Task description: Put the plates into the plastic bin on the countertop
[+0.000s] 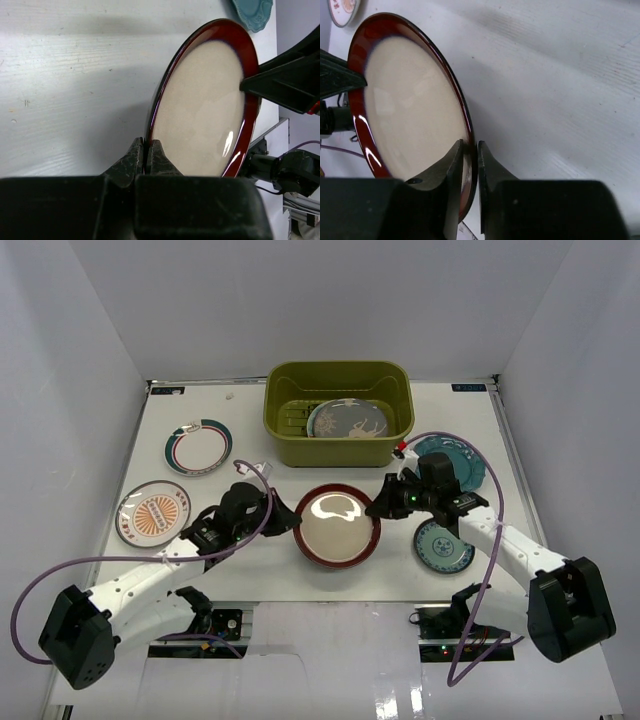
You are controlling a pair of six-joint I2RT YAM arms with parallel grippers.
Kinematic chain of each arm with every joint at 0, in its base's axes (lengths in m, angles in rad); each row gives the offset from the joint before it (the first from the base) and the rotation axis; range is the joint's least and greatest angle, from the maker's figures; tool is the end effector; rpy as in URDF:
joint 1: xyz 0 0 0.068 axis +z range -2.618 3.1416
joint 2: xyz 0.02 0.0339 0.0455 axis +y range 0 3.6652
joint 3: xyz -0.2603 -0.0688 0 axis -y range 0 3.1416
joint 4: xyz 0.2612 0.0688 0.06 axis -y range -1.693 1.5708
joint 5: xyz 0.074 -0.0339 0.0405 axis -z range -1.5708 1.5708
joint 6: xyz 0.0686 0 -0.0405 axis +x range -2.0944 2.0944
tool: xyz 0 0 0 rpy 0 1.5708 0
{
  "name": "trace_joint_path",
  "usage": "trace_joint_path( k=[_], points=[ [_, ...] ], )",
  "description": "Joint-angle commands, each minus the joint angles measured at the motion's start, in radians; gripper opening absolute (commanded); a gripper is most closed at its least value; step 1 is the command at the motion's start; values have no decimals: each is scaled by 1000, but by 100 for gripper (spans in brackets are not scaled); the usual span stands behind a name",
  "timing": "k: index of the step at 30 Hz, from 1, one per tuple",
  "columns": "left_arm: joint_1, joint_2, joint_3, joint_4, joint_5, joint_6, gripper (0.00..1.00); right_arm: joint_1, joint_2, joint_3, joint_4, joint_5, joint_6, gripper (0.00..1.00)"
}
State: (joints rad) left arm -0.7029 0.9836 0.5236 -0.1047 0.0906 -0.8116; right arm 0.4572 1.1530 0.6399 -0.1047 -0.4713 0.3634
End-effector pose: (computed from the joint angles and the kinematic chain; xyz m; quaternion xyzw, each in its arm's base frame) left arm 0.1918 -0.1707 0.1918 -0.0257 0.8751 -0.3597 0.3227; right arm 0.2389 0.1522 0.1972 -0.1475 0.8581 0.3681 0.3262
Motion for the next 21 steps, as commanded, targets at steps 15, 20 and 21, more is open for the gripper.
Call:
trace_joint_path(
  k=[15,20,21],
  points=[
    [11,-143,343,-160,-169,224,98,-61,115,438,207,-219,252,8],
    [11,-258,352,-230,-279,252,98,-138,249,644,206,-164,269,8],
    [11,-269,345,-246,-285,253,98,-161,276,706,203,-123,267,8]
  ],
)
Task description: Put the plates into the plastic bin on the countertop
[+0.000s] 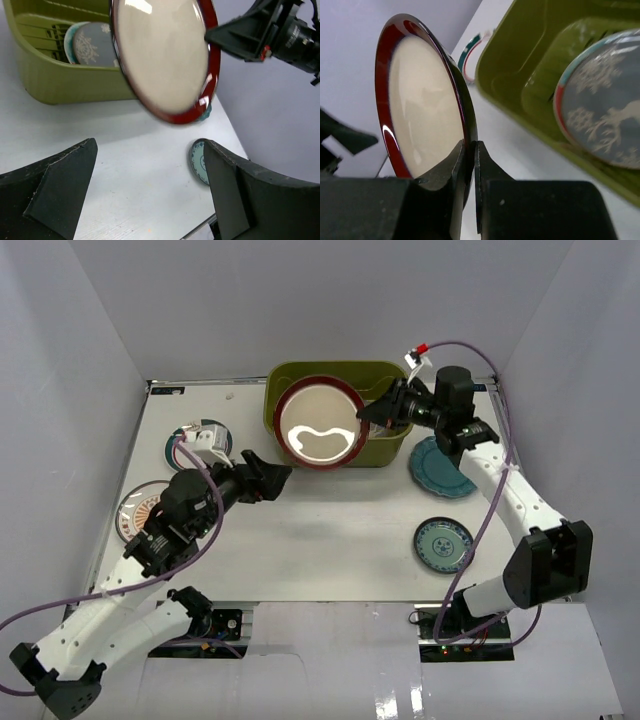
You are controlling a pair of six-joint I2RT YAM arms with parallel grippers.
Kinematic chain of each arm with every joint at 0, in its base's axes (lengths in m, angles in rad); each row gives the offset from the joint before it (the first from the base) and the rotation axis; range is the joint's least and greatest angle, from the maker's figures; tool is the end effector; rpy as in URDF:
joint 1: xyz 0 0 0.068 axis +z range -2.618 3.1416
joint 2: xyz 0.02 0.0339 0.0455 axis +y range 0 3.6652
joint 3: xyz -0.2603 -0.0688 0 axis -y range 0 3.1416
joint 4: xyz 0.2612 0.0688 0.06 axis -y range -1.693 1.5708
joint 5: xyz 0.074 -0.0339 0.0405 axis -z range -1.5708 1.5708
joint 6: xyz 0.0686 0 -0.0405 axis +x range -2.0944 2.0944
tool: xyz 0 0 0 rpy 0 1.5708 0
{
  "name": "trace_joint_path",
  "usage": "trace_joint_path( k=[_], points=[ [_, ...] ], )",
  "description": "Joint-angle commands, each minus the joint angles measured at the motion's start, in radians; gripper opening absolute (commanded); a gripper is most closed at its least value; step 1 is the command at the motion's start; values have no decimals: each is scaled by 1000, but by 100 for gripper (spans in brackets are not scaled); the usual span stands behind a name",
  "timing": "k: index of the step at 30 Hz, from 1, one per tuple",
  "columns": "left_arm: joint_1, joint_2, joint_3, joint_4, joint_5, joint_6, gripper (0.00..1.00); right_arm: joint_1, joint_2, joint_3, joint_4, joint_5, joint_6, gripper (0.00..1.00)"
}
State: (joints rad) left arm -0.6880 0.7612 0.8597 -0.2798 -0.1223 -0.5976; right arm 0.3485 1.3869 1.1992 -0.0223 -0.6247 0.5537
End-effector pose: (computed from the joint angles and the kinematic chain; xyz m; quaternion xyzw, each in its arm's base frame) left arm 0.1794 -0.1366 0.3528 -0.0044 0.7678 -0.3455 0.5396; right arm 0.3312 0.1630 0.3526 -0.1165 0.7556 0.4760 0.4346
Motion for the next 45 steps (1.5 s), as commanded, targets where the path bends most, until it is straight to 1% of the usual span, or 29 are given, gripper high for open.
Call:
trace_joint_path(
  k=[1,2,3,5,6,7,9,10,14,15,19,26,29,30,31,32,34,35,37,39,42,44,45],
  points=[
    [-4,-52,1,-76,-74,38,98,-62,102,181,113,52,62,8],
    [-4,-54,-16,-84,-70,35,98,-69,131,218,96,81,46,8],
    [-4,-51,-27,-91,-62,32,98,-80,199,293,61,142,20,8],
    [-4,-34,-62,-91,-16,21,98,-85,263,365,32,189,-3,8],
    [-5,-27,-70,-93,-2,19,98,-86,329,400,24,219,-9,8],
    [-4,-22,-79,-91,13,21,98,-88,360,468,-17,230,-12,8],
    [-4,-10,-97,-93,29,39,98,-88,435,534,-57,278,-29,8],
    [-4,-7,-100,-93,27,47,98,-88,455,575,-64,289,-32,8],
    [-5,13,-106,-90,18,93,98,-86,532,652,-119,365,-69,8],
    [-4,19,-106,-91,12,111,98,-82,556,661,-129,393,-77,8],
    [-5,30,-97,-87,1,143,98,-68,606,680,-154,416,-106,8],
    [-4,30,-111,-78,-10,162,98,-28,666,640,-165,445,-107,8],
    [-4,36,-120,-65,-2,165,98,-19,678,640,-191,471,-118,26],
    [-4,38,-122,-64,0,165,98,-19,681,643,-200,477,-121,40],
    [-4,39,-123,-61,4,167,98,-17,681,645,-215,487,-129,47],
    [-4,41,-120,-58,12,168,98,-11,670,643,-220,514,-135,57],
    [-4,43,-120,-58,16,171,98,-6,655,636,-223,539,-152,67],
    [-4,41,-119,-56,19,173,98,-3,643,637,-228,555,-156,74],
    [-4,32,-122,-55,21,174,98,-2,632,651,-240,565,-167,79],
    [-4,21,-125,-55,23,174,98,-2,615,662,-248,572,-175,80],
    [-4,18,-126,-44,39,173,98,-3,594,695,-287,617,-199,91],
    [-4,24,-123,-42,53,173,98,-3,587,753,-356,715,-253,98],
    [-4,27,-120,-42,67,174,98,-6,583,764,-370,743,-271,98]
  ],
)
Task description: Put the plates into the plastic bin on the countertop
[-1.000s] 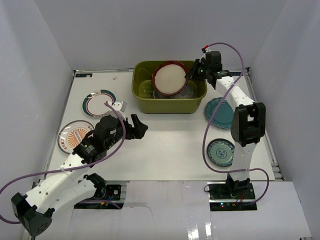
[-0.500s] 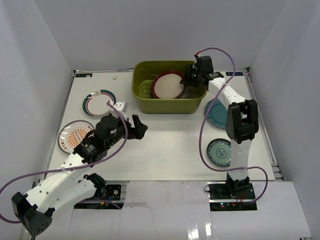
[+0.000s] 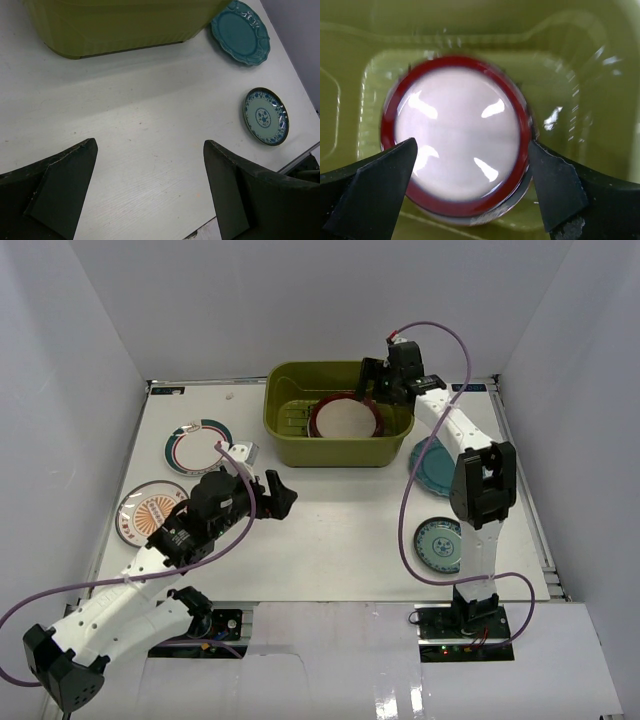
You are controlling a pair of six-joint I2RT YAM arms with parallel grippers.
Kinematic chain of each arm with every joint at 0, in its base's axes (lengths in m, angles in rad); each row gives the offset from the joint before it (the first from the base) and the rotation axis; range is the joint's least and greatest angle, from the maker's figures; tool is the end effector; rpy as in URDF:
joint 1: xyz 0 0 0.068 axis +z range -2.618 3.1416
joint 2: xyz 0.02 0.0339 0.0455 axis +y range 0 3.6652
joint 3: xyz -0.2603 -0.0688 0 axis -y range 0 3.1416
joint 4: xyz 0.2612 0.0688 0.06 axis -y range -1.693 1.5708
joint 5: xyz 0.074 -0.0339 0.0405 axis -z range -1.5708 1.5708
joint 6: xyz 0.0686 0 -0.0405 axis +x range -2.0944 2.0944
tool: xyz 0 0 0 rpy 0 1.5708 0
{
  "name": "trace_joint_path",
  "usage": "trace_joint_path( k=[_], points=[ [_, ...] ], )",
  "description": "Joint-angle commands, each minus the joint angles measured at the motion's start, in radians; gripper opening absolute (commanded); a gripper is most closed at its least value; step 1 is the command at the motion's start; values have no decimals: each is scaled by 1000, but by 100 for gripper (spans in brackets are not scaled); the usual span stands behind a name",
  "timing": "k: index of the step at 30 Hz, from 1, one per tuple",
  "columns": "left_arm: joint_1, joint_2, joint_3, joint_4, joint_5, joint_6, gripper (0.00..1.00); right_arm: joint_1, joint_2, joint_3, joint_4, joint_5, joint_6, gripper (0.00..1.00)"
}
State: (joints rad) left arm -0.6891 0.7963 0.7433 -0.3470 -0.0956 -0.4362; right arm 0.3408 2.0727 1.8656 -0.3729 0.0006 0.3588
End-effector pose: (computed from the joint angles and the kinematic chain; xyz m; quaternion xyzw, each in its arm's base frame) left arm 0.1840 -0.1431 0.2902 0.0788 0.8292 -0.2607 0.4881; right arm 0.5019 0.1779 0.2686 0.0081 0.8797 0.1627 0.4467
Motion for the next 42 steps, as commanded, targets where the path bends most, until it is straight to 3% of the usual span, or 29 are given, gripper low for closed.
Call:
trace_joint_path(
  k=[1,6,7,9,10,12,13,16,19,20,22,25,29,36,37,40,42],
  points=[
    [-3,-12,-4,23,45,13,98,1,-129,80,-26,154,-90,97],
    [-3,-57,-19,23,45,13,98,-35,-246,-67,8,252,-101,100],
    [-3,-62,-22,20,45,13,98,-66,-308,-109,17,284,-86,94],
    [-3,-69,-22,20,50,14,98,-111,-391,-302,63,285,-40,63],
    [-3,-71,-22,19,53,16,98,-175,-483,-383,124,262,26,40],
    [-3,-81,-22,19,53,17,98,-261,-575,-644,195,210,109,24],
    [-3,-88,-22,19,50,19,98,-364,-662,-737,277,140,200,15],
    [-6,-103,-24,11,39,24,98,-559,-779,-1057,478,-40,358,17],
    [-13,-106,-27,9,31,25,98,-664,-781,-1193,543,-132,396,58],
    [-16,-106,-27,8,25,27,98,-677,-775,-1206,546,-139,393,63],
    [-21,-105,-27,5,23,27,98,-695,-754,-1252,566,-146,393,73],
    [-23,-98,-28,5,17,27,98,-715,-702,-1290,638,-184,439,74],
    [-24,-89,-27,2,7,28,98,-717,-596,-1356,782,-218,522,66],
    [-23,-72,-22,-6,-23,24,98,-706,-370,-1462,1202,-294,784,51],
    [-23,-71,-22,-6,-27,24,98,-706,-338,-1473,1282,-297,817,36],
    [-23,-66,-24,-4,-30,24,98,-706,-332,-1531,1406,-280,871,10],
    [-21,-62,-24,-6,-36,24,98,-706,-406,-1556,1467,-257,882,8]
  ],
)
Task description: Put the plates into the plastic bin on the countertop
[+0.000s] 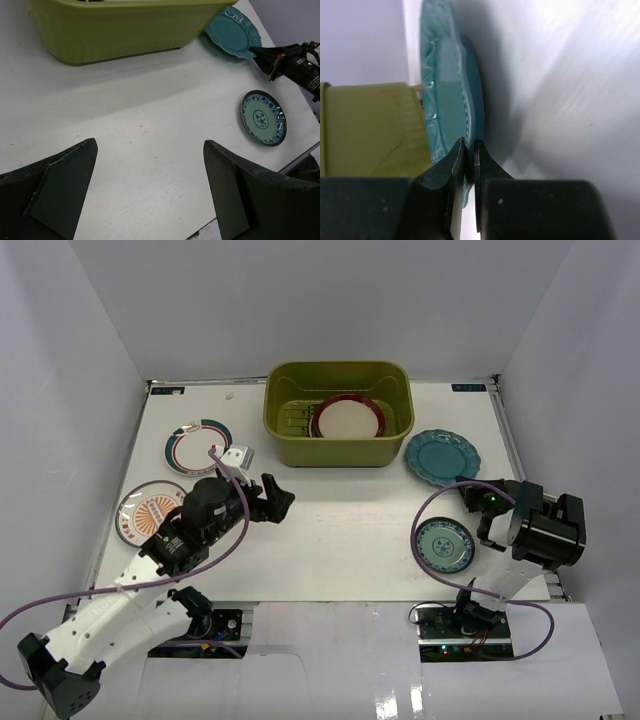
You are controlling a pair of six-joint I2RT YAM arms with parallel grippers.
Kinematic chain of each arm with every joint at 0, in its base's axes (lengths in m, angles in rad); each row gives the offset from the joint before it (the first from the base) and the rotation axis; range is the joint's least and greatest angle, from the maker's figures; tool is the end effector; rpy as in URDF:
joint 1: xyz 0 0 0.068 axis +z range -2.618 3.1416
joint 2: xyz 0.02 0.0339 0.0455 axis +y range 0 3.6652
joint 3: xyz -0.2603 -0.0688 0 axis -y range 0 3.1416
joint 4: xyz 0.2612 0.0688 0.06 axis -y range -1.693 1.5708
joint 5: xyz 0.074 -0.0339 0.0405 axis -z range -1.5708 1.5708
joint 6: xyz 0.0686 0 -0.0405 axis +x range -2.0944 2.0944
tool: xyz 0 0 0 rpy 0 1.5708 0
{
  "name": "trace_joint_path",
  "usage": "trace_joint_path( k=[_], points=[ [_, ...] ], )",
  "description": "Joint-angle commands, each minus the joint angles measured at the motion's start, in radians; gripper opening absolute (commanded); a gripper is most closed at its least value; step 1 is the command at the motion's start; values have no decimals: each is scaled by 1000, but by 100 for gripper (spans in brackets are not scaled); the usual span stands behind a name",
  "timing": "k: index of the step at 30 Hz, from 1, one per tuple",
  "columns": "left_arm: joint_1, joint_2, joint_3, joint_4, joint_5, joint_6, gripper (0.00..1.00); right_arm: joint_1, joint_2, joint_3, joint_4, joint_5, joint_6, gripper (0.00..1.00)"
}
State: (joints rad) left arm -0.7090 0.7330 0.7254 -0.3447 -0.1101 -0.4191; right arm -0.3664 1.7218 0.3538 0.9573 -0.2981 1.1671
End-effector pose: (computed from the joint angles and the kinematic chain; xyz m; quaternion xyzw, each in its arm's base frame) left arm 0.1731 -0.1386 0.2966 0.0871 0.8148 -0.2673 0.5070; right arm 0.2859 -0.0881 0.0713 0.5153 0.6522 0.3256 0.4507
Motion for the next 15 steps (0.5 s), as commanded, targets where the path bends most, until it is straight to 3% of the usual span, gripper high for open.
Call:
trace_joint_path(
  k=[1,4,8,10,13,15],
  points=[
    [0,2,-6,-8,-22,5,98,1,-92,-45,126,69,69,8],
    [2,5,-4,-10,-26,5,98,4,-290,-1,14,128,5,8],
    [8,-32,-3,-17,-112,-17,98,44,-539,164,-268,229,-206,8],
    [11,-55,-12,-10,-131,-20,98,67,-623,233,-304,257,-265,8],
    [20,-67,-21,7,-106,-15,98,142,-665,352,-313,251,-354,8],
    [20,-47,-21,13,-89,-14,98,214,-601,466,-330,196,-395,8]
  ],
)
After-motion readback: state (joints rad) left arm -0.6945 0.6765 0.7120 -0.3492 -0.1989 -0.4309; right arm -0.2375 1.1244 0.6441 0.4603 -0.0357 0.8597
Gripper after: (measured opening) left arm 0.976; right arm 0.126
